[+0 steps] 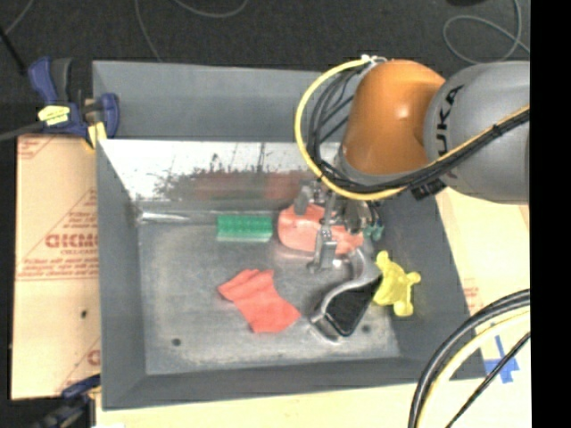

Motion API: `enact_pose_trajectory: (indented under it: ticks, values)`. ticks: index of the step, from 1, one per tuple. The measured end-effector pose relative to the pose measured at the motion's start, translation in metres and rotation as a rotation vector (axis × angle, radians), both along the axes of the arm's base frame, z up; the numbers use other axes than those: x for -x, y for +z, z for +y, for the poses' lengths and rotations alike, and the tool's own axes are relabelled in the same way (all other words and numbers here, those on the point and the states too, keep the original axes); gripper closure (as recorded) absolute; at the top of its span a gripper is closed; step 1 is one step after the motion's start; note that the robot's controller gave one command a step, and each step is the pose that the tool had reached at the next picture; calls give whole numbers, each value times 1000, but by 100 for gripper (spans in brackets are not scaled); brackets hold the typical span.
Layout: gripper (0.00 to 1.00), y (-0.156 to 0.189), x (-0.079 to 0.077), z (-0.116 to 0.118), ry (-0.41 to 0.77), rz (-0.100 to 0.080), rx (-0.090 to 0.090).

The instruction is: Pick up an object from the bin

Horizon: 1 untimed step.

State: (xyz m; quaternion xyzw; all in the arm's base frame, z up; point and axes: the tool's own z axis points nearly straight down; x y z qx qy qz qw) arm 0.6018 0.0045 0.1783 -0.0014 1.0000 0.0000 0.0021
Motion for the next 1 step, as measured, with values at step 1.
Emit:
enact_pose_trajectory:
  ticks: [1]
  values:
    - [0, 22, 12, 29, 61, 5, 3]
